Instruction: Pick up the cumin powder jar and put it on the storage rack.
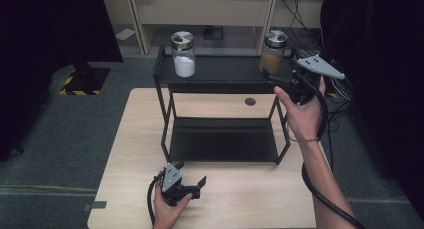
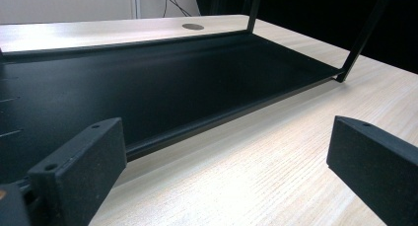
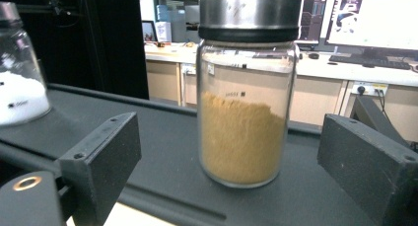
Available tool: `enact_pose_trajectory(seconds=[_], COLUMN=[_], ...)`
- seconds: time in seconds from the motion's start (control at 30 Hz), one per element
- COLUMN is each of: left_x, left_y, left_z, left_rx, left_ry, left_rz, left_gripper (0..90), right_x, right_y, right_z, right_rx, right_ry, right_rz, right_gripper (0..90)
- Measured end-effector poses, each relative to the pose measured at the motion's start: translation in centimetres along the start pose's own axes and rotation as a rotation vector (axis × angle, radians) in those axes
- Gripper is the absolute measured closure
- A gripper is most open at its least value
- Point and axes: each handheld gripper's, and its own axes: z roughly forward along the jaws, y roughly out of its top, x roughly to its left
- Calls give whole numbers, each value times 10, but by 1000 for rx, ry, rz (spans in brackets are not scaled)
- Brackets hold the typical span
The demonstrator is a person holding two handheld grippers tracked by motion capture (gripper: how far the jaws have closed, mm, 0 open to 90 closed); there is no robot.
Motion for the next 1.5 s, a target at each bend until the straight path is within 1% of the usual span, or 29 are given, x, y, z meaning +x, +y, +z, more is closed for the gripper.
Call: enact_pose_trajectory(seconds=[0.13,0.2,0.47,0.67,0.77,0.83,1.0,1.07,1.2,1.4,1.5], left_x=[0,0,0,0,0,1,0,1,1,0,0], left_y=[0,0,0,0,0,0,-1,-1,-1,0,0], left_z=[0,0,0,0,0,0,-1,-1,-1,0,-1], left_rx=[-1,1,2,-1,1,0,-3,-3,-6,2,-1], left_ry=[0,-1,-3,-2,-3,-3,-3,-4,-7,-5,-4], left_rz=[3,4,6,3,5,2,1,2,-5,4,5], left_gripper=[9,9,9,9,9,9,9,9,9,9,9], right_x=[0,0,1,-2,-2,-3,-2,-2,-1,1,1], right_y=[-6,-10,-24,-31,-36,-38,-42,-44,-52,-64,-70], right_z=[-5,-8,-22,-28,-32,-33,-40,-43,-46,-50,-53], right_rx=[-7,-10,-36,-35,-38,-33,-36,-36,-35,-52,-50], right_ry=[7,13,30,35,36,46,43,50,54,54,54], right_rz=[0,10,6,7,-2,1,-6,-5,-8,-2,3], right_gripper=[96,96,96,96,100,99,97,97,97,97,97])
